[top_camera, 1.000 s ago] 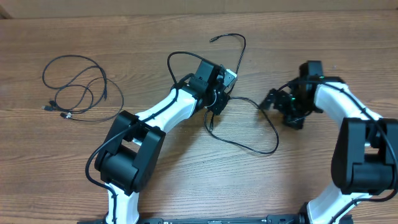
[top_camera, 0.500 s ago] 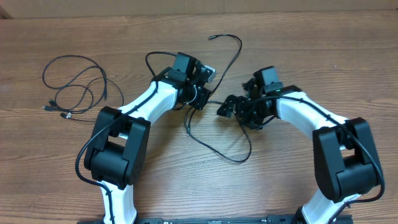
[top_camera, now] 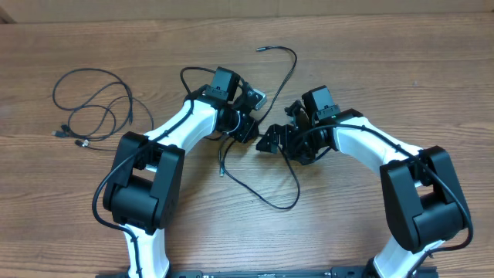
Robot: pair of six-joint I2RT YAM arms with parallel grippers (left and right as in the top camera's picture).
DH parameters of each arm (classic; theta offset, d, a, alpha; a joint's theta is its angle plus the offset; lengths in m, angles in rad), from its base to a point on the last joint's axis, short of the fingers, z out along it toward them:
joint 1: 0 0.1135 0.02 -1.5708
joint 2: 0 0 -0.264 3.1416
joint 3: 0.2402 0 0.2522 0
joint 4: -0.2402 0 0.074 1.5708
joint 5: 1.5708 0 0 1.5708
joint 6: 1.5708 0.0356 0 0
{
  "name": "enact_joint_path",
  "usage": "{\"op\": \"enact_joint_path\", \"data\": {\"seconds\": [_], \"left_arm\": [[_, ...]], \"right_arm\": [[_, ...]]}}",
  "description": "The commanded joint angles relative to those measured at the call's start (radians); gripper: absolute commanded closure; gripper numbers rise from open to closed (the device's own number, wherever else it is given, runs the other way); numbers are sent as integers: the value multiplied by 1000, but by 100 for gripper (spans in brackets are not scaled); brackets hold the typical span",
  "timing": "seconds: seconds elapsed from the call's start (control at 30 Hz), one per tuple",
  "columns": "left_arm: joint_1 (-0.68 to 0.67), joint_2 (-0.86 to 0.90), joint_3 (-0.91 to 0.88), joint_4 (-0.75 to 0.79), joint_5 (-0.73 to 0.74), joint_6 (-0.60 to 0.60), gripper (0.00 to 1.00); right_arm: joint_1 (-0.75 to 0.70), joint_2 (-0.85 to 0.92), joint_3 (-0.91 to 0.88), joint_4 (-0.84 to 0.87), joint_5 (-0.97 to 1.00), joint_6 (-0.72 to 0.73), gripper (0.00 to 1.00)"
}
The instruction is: Untangle cables
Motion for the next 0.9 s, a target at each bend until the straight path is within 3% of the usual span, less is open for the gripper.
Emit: {"op": "enact_joint_path", "data": {"seconds": [0.0,0.07,0.2,0.4,0.63,0.87], "left_arm": [[-2,0,-1,-1,22,50,43],[-2,0,-3,0,22,82,19],[-3,0,-14,-2,44,137,9],[-5,0,-68,0,53,231,6],[-5,0,-71,-5,90,282,22],[-13,0,-71,-16,101,327,23]], "right_arm": [[-1,11,-12,4,-55,-57,0],[-1,11,-12,3,-58,-73,0],[-3,11,-12,3,-148,-188,0],[-32,11,-12,3,-207,-236,0],[-126,11,-12,0,-219,-208,0],[-201,11,-13,-28,-242,-203,0]]}}
